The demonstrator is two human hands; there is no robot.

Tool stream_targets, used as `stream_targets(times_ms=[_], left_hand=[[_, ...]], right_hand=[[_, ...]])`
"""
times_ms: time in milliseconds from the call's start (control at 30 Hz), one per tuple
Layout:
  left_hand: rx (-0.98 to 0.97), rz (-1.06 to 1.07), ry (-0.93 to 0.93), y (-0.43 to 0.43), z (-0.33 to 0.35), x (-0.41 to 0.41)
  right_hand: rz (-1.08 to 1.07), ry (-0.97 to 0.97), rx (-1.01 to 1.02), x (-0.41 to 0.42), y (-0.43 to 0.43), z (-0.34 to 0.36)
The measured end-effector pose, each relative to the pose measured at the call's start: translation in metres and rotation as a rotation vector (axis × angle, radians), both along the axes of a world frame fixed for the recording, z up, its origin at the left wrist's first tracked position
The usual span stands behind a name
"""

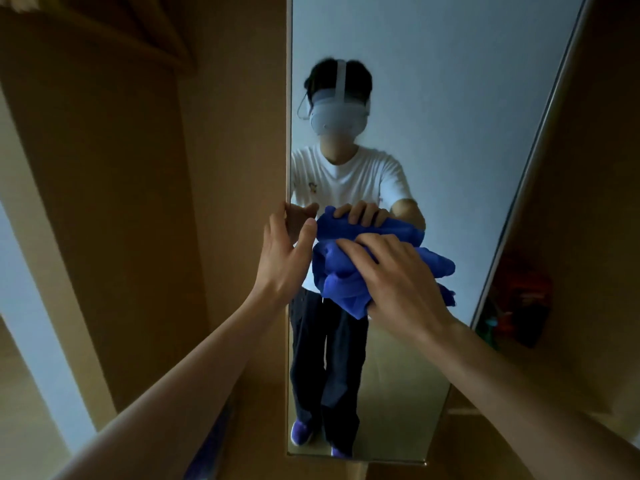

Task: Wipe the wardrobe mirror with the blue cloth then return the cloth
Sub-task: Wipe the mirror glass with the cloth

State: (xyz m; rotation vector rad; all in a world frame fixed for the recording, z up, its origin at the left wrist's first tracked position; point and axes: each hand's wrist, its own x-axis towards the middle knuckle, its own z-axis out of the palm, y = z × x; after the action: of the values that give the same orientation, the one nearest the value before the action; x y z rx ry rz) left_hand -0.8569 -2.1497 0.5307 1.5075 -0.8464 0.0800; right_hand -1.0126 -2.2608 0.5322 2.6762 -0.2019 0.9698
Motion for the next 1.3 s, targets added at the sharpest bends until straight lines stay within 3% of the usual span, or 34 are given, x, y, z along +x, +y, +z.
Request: stream_targets(times_ms=[600,933,1300], left_hand=[[-0.074,0.185,-0.193,-0.031,0.179,-0.003],[-0.145,0.293,-0.308,-0.047,0.246,-0.007],[-0.162,0.36,-0.413,-0.053,0.296,-0.002]], right_hand=[[-0.153,-0.191,-0.339,-0.007,-0.035,0.197],[-0.186,-0.299,-0.531,-0.004,-0.041,0.276],[-0.196,-0.406,-0.582,0.008,-0.049,0.33]])
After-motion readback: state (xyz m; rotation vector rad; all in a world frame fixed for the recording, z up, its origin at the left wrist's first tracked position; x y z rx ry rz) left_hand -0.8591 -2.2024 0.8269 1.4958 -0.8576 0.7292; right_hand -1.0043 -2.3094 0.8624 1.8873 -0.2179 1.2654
